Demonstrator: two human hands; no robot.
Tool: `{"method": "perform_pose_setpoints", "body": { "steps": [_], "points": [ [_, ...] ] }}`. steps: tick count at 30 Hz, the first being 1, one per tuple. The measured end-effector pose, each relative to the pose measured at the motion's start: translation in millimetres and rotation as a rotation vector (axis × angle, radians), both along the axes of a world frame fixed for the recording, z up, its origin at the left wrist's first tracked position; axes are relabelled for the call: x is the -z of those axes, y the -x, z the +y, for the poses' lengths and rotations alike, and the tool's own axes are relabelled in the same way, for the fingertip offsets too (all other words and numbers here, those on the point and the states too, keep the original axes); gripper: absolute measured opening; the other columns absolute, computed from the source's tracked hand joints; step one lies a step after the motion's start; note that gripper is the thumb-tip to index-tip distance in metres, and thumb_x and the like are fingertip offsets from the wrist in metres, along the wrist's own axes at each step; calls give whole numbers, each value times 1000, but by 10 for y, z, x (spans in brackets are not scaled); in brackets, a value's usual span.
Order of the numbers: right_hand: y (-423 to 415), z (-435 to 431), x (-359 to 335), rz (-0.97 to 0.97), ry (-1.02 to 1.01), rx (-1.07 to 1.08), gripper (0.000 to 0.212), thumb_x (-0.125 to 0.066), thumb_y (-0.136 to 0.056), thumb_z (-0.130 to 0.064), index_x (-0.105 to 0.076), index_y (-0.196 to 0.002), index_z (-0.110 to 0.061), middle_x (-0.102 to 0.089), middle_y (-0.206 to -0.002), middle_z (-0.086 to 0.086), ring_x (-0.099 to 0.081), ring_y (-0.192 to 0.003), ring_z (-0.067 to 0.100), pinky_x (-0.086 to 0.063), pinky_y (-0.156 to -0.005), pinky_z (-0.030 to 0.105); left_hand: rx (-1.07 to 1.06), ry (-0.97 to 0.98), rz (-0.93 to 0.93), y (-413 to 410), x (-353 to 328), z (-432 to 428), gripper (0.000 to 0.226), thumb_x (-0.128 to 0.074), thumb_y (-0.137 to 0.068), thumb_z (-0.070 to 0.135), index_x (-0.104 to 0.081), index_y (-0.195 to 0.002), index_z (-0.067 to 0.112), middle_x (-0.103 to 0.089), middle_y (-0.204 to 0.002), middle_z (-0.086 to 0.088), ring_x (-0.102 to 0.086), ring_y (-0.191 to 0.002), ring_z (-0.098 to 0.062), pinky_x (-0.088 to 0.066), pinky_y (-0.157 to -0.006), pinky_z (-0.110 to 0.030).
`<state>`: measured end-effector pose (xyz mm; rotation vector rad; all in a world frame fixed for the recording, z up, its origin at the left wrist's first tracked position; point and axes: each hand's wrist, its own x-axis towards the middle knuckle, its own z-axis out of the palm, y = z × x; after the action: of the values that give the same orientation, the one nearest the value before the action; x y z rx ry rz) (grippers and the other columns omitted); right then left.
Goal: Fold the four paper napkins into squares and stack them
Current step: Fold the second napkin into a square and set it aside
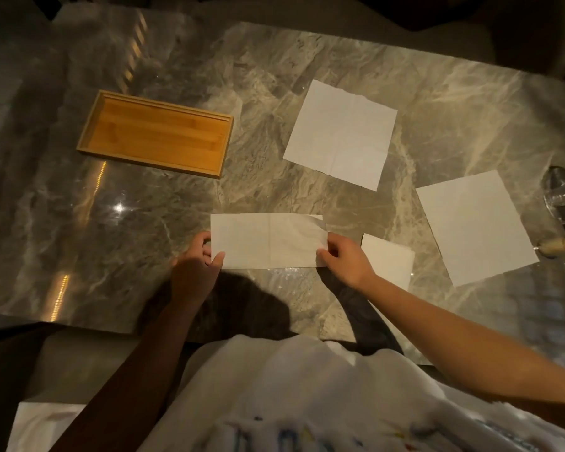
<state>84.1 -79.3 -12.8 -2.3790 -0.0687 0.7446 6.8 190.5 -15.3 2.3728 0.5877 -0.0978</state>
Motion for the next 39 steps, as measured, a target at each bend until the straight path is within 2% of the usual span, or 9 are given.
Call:
{"method": "perform_pose_setpoints", "body": {
  "steps": [6, 9, 11, 15, 18, 21, 26, 33, 39],
  "points": [
    [1, 3, -17, -13, 50, 18, 15, -56, -87, -24, -56, -93, -10, -64, -83, 7, -59, -77, 25, -54, -75, 47, 73, -62, 2, -47, 40, -1, 38, -67, -83, 18, -56, -117, 5, -67, -89, -15, -63, -80, -29, -51, -83, -51],
    [39, -13, -15, -57, 27, 80, 29, -59, -86, -26, -47, -112, -20, -61, -93, -1, -60, -81, 18, -54, -73, 40, 73, -121, -3, -36, 97, 25, 44, -69, -81, 22, -54, -119, 7, -65, -101, -15, -62, -90, -28, -49, -86, -52],
    [73, -44, -22, -216, 31, 102, 42, -60, -86, -25, -41, -123, -25, -56, -110, -4, -55, -94, 12, -50, -74, 33, 73, -207, -66, -34, 118, 28, 42, -68, -80, 24, -55, -117, 9, -62, -108, -13, -59, -96, -26, -47, -87, -49],
    [62, 67, -29, -419, 79, -191, 46, -59, -87, -21, -46, -131, -21, -52, -119, 6, -52, -105, 22, -50, -79, 34, 351, -284, -138, -90, 142, -163, 34, -59, -82, 26, -59, -114, 15, -62, -113, -7, -58, -100, -22, -47, -85, -38],
    [50, 333, 5, -360, 149, -398, 49, -58, -87, -25, -44, -134, -23, -48, -124, 9, -48, -110, 27, -50, -82, 40, 425, -246, -48, -172, 180, -411, 41, -62, -79, 24, -56, -119, 18, -56, -125, -5, -51, -115, -24, -38, -94, -39],
    [50, 427, 44, -284, 181, -421, 49, -57, -88, -26, -40, -134, -24, -44, -130, 8, -44, -115, 28, -50, -83, 42, 397, -258, 36, -215, 207, -460, 48, -63, -79, 25, -53, -124, 18, -50, -133, -6, -45, -123, -26, -34, -99, -40],
    [62, 76, 79, -370, 268, -477, 47, -58, -88, -24, -42, -132, -25, -44, -130, 7, -46, -112, 28, -51, -84, 42, 447, -371, -26, -71, 229, -111, 51, -71, -76, 26, -57, -122, 9, -57, -127, -16, -56, -110, -35, -45, -88, -47],
    [24, -40, 70, -364, 306, -453, 48, -53, -87, -36, -45, -135, -30, -46, -133, 3, -43, -118, 27, -40, -92, 41, 447, -445, 38, 16, 162, 50, 55, -72, -77, 32, -56, -127, 17, -57, -129, -13, -57, -111, -31, -43, -91, -47],
    [-151, 101, -39, -380, 256, -241, 43, -52, -89, -33, -47, -130, -23, -39, -147, -1, -33, -134, 27, -31, -105, 47, 539, -492, -7, -9, 59, -59, 39, -63, -80, 40, -67, -113, 20, -68, -91, -6, -59, -81, -27, -40, -73, -35]
  ]
}}
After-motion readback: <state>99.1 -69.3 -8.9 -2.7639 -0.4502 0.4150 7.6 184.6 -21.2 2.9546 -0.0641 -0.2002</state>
